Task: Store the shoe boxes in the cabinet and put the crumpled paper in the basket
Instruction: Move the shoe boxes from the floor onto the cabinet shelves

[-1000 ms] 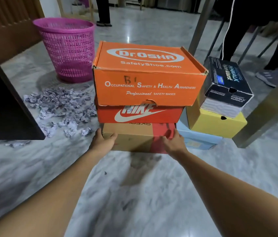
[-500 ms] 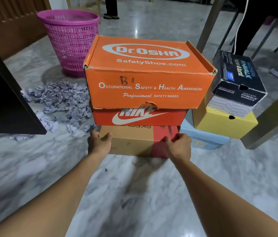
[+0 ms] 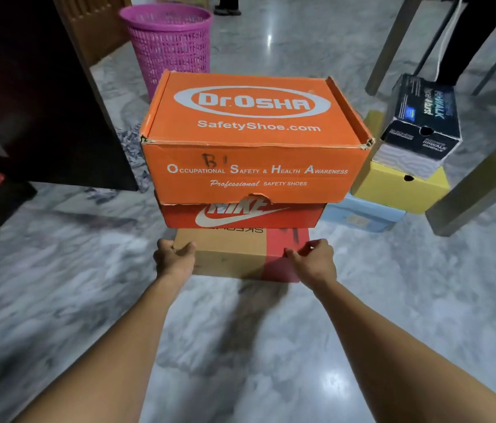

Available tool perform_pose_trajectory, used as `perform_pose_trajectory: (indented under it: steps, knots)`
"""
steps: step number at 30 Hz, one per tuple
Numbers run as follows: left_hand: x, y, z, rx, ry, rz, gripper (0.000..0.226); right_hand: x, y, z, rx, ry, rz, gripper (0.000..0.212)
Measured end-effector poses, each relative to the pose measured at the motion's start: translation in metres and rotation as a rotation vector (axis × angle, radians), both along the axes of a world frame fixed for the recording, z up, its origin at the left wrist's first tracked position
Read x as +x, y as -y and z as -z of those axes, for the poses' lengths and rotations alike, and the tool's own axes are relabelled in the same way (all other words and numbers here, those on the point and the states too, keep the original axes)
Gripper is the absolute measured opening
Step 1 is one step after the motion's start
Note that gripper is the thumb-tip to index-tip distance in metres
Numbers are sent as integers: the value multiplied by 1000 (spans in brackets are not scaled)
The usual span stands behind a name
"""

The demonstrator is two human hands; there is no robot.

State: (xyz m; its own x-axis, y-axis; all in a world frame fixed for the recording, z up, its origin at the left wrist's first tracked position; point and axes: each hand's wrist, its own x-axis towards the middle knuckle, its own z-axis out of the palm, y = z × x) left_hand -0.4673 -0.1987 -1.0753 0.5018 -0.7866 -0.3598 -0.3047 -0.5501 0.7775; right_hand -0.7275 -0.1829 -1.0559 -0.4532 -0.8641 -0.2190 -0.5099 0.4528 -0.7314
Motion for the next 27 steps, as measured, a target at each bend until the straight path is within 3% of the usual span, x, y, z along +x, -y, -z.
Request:
perform_pose_trajectory:
  steps: [11,15,18,21,23,27]
  knots:
    - [15,-102,-15,105,-8,-102,41,22,-73,-1,62,27,-96,53]
    - [18,-109,-34,145,26,-95,32,14,-83,-19,-15,72,-33,36]
    - [17,-106,-69,-45,-24,-361,25,10,-68,-62,-288,372,356,29]
    - [20,-93,-104,-327,-245,-623,54,3,-42,-113,-526,715,524,38]
    - [22,-85,-124,-454,-266,-611,77,-7,-25,-134,-575,757,386,47]
    - [20,-73,-165,-536,-207,-450,63,-11,-5,-153,-498,652,-45,61]
